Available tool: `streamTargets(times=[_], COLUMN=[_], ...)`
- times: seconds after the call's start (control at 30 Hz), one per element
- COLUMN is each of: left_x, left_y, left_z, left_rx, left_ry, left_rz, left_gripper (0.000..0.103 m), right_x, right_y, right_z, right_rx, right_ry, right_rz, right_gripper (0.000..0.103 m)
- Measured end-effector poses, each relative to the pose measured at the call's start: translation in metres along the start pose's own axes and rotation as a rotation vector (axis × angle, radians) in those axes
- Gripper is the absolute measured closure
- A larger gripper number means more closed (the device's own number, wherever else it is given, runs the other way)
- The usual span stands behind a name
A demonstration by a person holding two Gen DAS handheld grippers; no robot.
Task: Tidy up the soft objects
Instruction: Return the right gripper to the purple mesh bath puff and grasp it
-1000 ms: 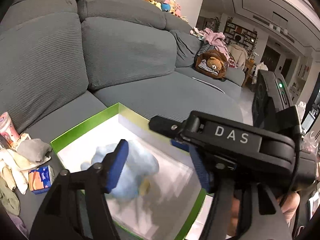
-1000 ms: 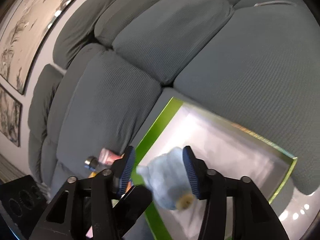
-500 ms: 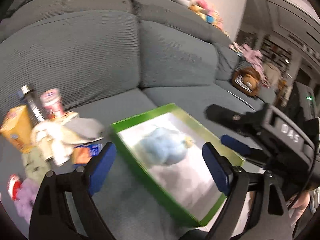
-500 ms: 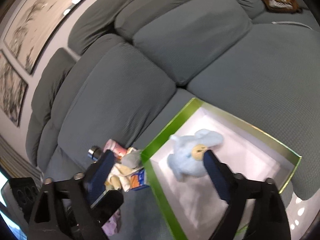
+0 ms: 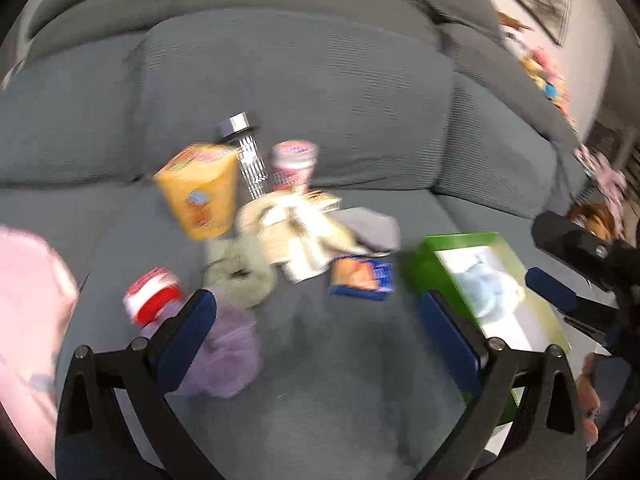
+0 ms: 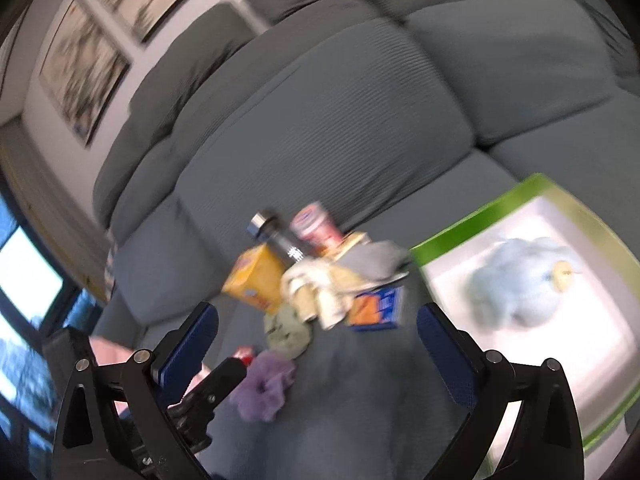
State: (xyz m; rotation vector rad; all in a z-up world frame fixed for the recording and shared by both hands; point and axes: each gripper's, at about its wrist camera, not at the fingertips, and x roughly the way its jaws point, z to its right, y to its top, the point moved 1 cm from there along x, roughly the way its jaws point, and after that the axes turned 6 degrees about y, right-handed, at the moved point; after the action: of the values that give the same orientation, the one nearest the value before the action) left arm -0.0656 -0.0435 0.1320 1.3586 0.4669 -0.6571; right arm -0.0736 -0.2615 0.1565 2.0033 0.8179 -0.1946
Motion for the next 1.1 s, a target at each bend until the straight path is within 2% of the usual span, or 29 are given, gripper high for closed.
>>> streamTargets(times=[0.2,0.3,0.53,0.63,0.73,0.83,0.93,0.97,1.0,1.03,1.07,1.1], left_x=[0.024,0.038,0.068,0.076,0.078,0.082,0.091,0.092,0.091,0.092,0.093,0.094], left_y=[-0.016,-0.028,-0.043,-0.046,-0.050,-0.055,-0.060,-0.060,-0.059,-0.059,-0.059,-0.059], left_z=[-0.056,-0.081,-0.110,-0.116,-0.122,-0.125,-0.125,-0.126,-0.124,-0.123,-0.121,-0.120], left_rx=[-0.121,-0.197,-0.278,-0.290,-0.347,-0.376,-0.400,-0.401,-0.386,-0.377,-0.368,-0.366], left_ry=[0.097,0.119,0.131,0.111,0.088,0.046,0.013,0.025,0.037,0.041,0.037,0.029], left_rz=[-0.079,-0.124,-0.184,-0.214,-0.223,-0.250,-0.292,-0.290,-0.281,-0.280,-0.283,-0.285], left_gripper=[0.001,0.001,0.002,0.003,0.004,0.011,0.025,0.029,0.034,0.037,0.046,0.060], right_x=[0.058,0.094,0.162,0.189,0.210,0.230,0.243,0.242,0.242,0.243,0.243,0.244], right_y=[-0.020,-0.033,-0.053,-0.062,-0.074,-0.082,-0.092,-0.092,-0.093,-0.095,-0.098,-0.098], right_z=[-0.037,-0.040,-0.035,-0.039,-0.039,-0.036,-0.033,-0.035,-0.037,-0.037,-0.037,-0.037], right_rx=[-0.085,-0.087,-0.055,-0.064,-0.085,-0.089,-0.103,-0.123,-0.134,-0.131,-0.121,-0.123], right_ry=[0.058,0.056,0.040,0.039,0.013,-0.030,-0.041,-0.047,-0.048,-0.035,-0.016,-0.006], right_rz=[-0.157,-0.241,-0.370,-0.441,-0.487,-0.531,-0.556,-0.536,-0.533,-0.552,-0.575,-0.579], right_gripper=[0.000,0.000,0.000,0.000,0.002,0.015,0.023,0.030,0.044,0.052,0.062,0.068])
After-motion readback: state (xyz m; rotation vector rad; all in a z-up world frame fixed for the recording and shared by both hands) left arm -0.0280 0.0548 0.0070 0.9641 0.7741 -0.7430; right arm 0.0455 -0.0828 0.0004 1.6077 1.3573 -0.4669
